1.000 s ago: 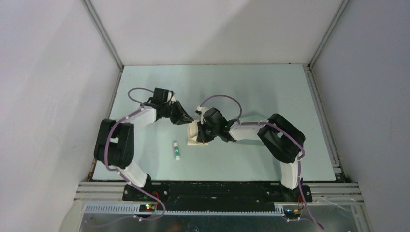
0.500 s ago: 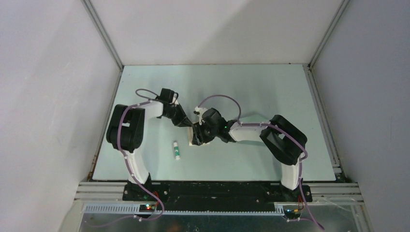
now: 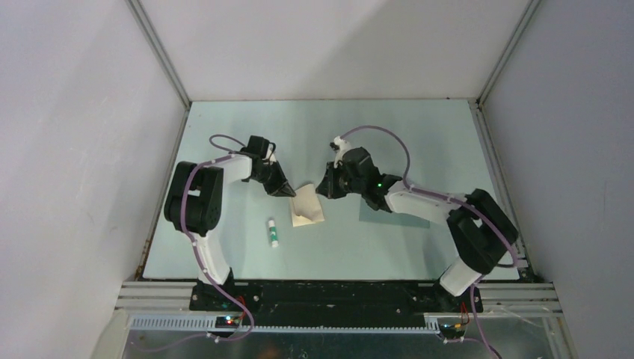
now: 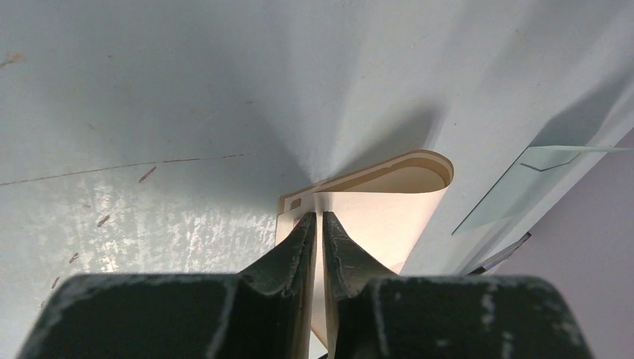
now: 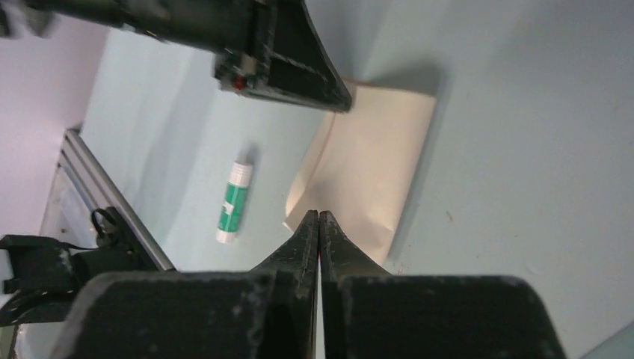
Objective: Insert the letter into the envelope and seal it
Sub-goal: Fold the letter.
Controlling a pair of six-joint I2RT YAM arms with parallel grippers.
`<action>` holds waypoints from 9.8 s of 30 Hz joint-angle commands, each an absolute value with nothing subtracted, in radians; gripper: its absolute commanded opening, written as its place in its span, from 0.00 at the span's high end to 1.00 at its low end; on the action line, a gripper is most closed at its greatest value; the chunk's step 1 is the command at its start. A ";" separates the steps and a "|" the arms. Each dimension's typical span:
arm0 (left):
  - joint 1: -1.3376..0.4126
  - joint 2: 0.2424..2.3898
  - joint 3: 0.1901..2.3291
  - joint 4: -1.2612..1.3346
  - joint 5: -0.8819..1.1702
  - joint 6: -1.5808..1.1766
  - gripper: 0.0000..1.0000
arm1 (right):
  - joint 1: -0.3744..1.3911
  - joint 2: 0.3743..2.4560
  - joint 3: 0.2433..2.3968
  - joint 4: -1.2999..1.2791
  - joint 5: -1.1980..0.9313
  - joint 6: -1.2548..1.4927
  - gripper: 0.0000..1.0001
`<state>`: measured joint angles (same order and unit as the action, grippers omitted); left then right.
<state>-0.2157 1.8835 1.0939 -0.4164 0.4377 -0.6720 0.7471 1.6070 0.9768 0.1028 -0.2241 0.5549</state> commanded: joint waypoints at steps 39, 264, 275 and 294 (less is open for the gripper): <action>-0.321 1.453 0.701 -0.168 0.536 -0.887 0.83 | 0.797 2.057 0.993 0.118 -0.291 0.856 1.00; -0.359 1.177 0.847 0.056 1.033 -0.728 1.00 | 0.507 1.442 0.745 0.777 -1.035 1.115 0.82; -0.359 1.169 0.840 0.076 1.070 -0.741 1.00 | 0.496 1.489 0.773 0.932 -0.910 1.232 0.79; -0.322 1.174 0.858 0.156 1.014 -0.852 1.00 | 0.570 1.429 0.658 0.929 -0.964 1.185 0.49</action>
